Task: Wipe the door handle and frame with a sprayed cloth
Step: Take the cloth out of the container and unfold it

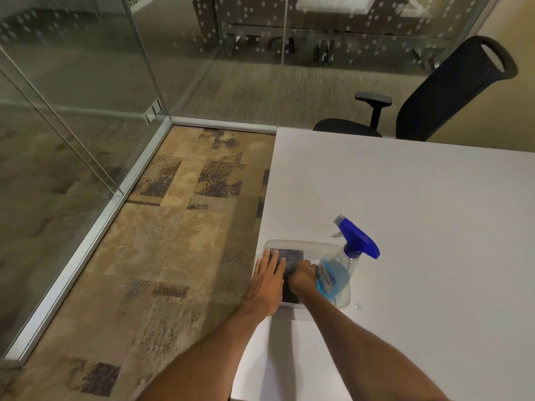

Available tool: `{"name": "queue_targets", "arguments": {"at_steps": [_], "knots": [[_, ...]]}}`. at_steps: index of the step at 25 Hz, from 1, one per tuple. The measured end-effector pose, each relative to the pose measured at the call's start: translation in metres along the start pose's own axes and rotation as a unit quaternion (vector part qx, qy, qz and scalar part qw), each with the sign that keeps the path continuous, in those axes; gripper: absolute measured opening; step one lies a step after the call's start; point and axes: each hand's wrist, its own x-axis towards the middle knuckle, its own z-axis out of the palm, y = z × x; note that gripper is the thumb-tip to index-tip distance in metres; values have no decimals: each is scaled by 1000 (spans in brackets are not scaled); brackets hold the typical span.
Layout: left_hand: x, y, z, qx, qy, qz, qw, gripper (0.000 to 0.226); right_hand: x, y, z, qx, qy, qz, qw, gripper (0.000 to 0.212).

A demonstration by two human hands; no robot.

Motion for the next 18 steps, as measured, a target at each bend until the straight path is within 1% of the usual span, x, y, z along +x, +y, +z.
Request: {"name": "queue_targets", "arguments": {"at_steps": [2,3,4,6,7,9,10,12,14,15,16,18], "knots": [[1,-1,-2,-23,-1,2,1000,60,-3,-5,-5,-10,-16,30,999,37],[2,-1,-3,-52,2,2,999,59,-6,-7,-8,-2,-4,39,999,36],[2,1,-7,-103,4,-2,995,58,-11,-9,-10,27,8,34,999,36],[0,4,-14,-243,11,-26,970,53,-23,-11,-16,100,25,6,995,36],[-1,6,-17,-292,20,-47,955,51,-31,-11,-19,120,31,-18,992,36],[-5,10,-26,-352,43,-100,930,49,-44,-11,-24,134,46,-77,987,36],[-8,13,-34,-401,49,-120,907,51,-51,-13,-26,140,56,-108,983,35],[-14,19,-56,-516,72,-134,843,60,-65,-21,-30,168,76,-175,967,33],[-19,20,-80,-584,126,-154,787,58,-81,-30,-31,222,65,-234,944,47],[-22,18,-91,-600,149,-172,767,54,-88,-34,-31,241,50,-253,936,53],[-23,14,-101,-613,165,-181,751,51,-92,-37,-31,249,38,-269,930,50],[-29,0,-119,-652,180,-172,716,44,-95,-43,-37,248,34,-290,924,31]]}}
